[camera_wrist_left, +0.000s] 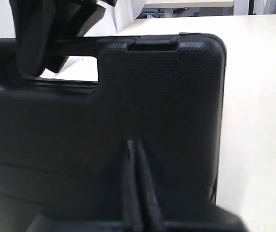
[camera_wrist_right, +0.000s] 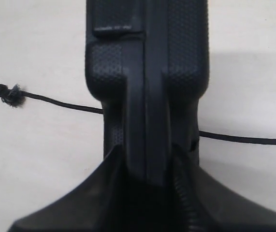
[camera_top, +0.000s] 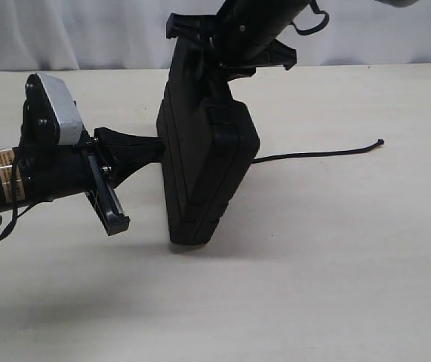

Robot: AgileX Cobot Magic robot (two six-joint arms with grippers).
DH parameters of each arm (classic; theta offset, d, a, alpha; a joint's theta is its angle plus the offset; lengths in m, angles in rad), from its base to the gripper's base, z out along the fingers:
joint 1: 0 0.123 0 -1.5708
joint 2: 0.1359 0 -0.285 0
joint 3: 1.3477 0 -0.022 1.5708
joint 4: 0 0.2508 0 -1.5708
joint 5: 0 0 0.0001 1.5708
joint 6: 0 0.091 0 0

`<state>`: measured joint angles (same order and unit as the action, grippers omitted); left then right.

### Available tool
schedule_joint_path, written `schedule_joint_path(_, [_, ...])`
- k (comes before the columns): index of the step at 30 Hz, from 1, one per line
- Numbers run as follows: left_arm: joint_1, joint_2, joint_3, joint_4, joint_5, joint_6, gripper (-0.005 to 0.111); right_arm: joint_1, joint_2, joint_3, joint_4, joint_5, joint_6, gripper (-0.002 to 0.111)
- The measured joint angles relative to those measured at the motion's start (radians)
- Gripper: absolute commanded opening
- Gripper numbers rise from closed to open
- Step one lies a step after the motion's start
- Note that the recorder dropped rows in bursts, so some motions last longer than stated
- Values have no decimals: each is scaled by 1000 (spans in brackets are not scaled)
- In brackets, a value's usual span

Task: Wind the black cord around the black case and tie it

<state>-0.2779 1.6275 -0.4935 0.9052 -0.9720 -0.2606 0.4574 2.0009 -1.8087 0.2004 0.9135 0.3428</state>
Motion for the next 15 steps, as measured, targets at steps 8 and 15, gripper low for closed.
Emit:
schedule_joint_path(8, [0, 0, 0, 3, -36, 0, 0, 99, 4, -70, -200, 46, 137, 4])
schedule_joint_path(15, [0, 0, 0, 113, -220, -49, 0, 135, 22, -89, -281, 66, 207, 4])
